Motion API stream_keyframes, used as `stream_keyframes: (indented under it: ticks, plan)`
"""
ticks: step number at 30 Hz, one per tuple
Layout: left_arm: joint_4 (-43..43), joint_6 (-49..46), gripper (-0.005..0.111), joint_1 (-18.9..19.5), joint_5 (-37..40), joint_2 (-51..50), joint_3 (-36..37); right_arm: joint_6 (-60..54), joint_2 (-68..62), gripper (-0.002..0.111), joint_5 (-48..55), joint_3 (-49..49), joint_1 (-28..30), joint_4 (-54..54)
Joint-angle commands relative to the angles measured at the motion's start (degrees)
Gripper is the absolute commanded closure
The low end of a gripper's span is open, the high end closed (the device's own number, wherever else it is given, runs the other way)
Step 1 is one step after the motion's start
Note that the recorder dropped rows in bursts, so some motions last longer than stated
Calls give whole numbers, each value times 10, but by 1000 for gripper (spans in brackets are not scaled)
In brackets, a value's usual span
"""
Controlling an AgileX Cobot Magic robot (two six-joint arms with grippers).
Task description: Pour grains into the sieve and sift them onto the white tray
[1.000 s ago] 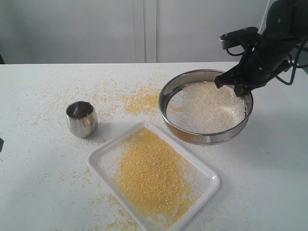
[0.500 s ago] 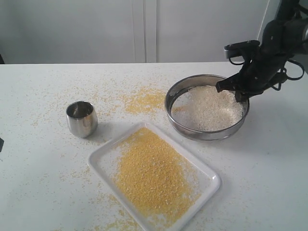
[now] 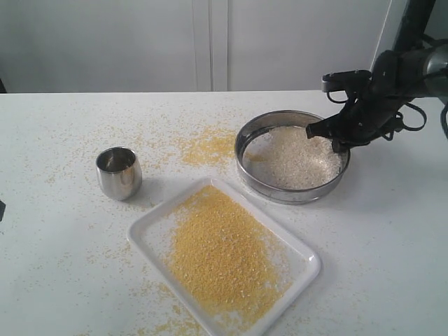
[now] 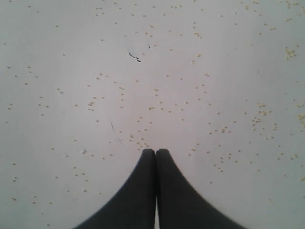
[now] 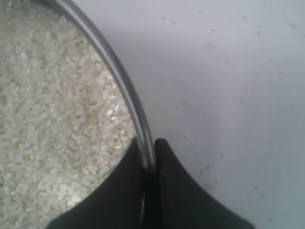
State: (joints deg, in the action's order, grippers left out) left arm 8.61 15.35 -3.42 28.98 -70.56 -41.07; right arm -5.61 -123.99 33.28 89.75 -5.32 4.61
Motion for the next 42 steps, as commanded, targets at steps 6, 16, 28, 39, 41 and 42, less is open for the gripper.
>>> stream_keyframes:
  ticks: [6,16,28,39,41,42]
  plan:
    - [-3,-2,106,1,5,6,6,4,-28,101,-26,5,3,-1]
    - [-3,-2,106,1,5,6,6,4,-28,70,-37,5,3,-1]
    - [-3,-2,106,1,5,6,6,4,35,69,0,5,3,0]
    - [-3,-2,106,1,5,6,6,-22,93,101,108,4,3,-2]
    - [-3,-2,106,1,5,6,6,-25,101,108,124,0,3,-2]
    - [-3,-2,106,1,5,6,6,-25,106,108,128,-6,3,-2]
